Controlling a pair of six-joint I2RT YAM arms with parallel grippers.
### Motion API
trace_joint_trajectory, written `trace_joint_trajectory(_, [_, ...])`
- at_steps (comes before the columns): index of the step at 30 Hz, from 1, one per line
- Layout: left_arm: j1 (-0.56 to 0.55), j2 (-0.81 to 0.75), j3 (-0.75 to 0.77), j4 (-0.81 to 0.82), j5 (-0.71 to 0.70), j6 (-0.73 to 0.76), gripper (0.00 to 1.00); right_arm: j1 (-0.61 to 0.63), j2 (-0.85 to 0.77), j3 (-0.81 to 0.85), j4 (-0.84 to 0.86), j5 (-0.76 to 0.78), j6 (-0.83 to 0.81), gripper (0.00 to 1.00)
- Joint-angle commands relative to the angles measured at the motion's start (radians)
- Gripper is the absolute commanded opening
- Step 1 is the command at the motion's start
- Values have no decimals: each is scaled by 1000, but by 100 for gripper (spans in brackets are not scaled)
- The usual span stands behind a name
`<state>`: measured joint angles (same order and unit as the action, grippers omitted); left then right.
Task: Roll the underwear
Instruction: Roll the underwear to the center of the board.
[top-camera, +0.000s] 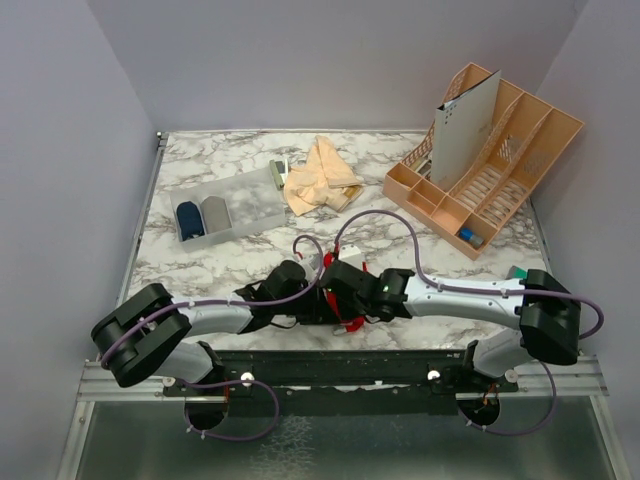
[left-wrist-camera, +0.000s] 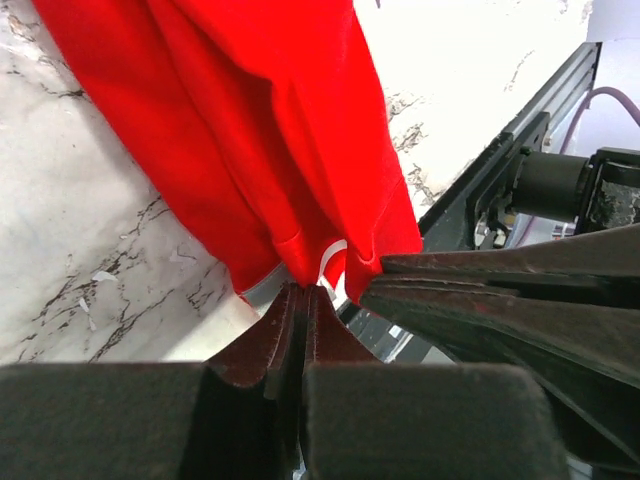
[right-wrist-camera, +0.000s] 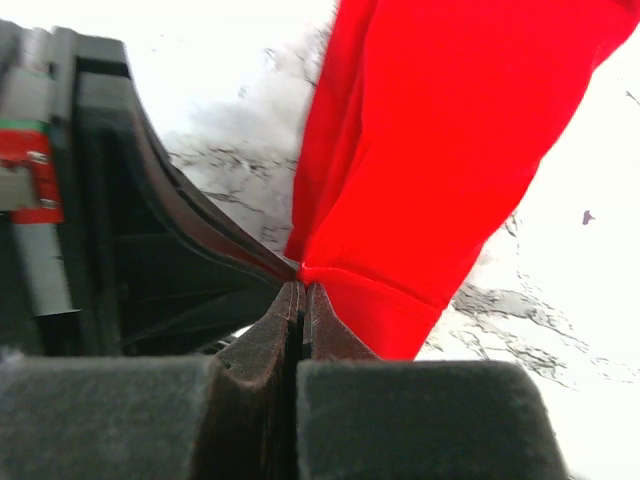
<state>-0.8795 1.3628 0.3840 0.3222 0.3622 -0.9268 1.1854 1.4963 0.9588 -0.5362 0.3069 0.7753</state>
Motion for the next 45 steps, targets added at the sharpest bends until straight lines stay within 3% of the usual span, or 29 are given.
trace_joint_trajectory(1, [-5, -46, -34, 31, 44, -20, 0, 10, -38, -12, 91, -31, 17, 0])
trace_joint_trajectory(24, [-6, -98, -140, 43, 53, -77, 0, 10, 70, -102, 204, -186, 18, 0])
trace_joint_trajectory(29, [-6, -97, -136, 43, 67, -79, 7, 10, 57, -108, 208, -202, 12, 1])
trace_joint_trajectory(32, [-7, -108, -135, 39, 66, -85, 16, 10, 15, -111, 203, -197, 6, 9])
trace_joint_trajectory(37, [-6, -170, -115, -11, 38, -87, 35, 5, -109, -125, 169, -141, 7, 36])
trace_joint_trajectory(42, [-6, -262, -26, -260, -67, -17, 46, -14, -210, -148, 127, -109, 19, 44])
trace_joint_trajectory(45, [-4, -304, -11, -317, -122, -9, 56, -33, -273, -187, 91, -53, 65, 49])
